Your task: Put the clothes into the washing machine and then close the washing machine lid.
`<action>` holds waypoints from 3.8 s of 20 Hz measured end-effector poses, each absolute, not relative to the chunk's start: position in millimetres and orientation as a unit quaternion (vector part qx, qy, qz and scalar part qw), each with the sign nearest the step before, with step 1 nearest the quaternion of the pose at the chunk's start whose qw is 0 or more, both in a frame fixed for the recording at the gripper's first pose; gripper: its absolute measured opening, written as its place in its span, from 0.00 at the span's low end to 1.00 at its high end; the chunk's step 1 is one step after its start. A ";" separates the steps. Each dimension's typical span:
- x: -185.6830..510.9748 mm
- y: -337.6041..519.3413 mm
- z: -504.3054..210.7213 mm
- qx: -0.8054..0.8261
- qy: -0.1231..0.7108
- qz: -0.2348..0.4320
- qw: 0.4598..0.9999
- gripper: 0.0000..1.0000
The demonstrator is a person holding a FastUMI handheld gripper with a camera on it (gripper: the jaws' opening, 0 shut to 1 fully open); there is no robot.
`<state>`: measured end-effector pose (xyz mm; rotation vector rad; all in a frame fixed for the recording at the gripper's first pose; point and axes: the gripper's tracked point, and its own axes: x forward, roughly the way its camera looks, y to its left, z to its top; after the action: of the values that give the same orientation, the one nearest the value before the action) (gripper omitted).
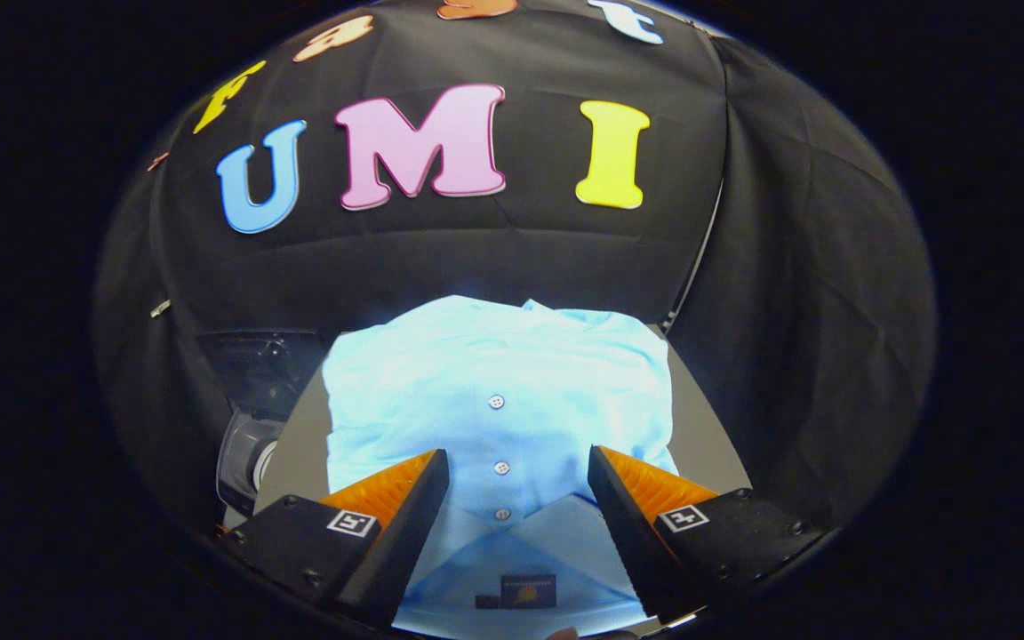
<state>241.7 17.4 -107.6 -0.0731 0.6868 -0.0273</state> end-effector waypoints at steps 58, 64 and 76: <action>211.5 452.0 -262.5 0.024 0.350 0.179 0.919 0.16; 216.9 443.3 -331.6 -0.008 0.392 0.148 0.908 0.16; 209.2 400.8 -382.3 -0.038 0.457 0.091 0.884 1.00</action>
<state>209.2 400.8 -382.3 -0.0796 0.9517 0.1892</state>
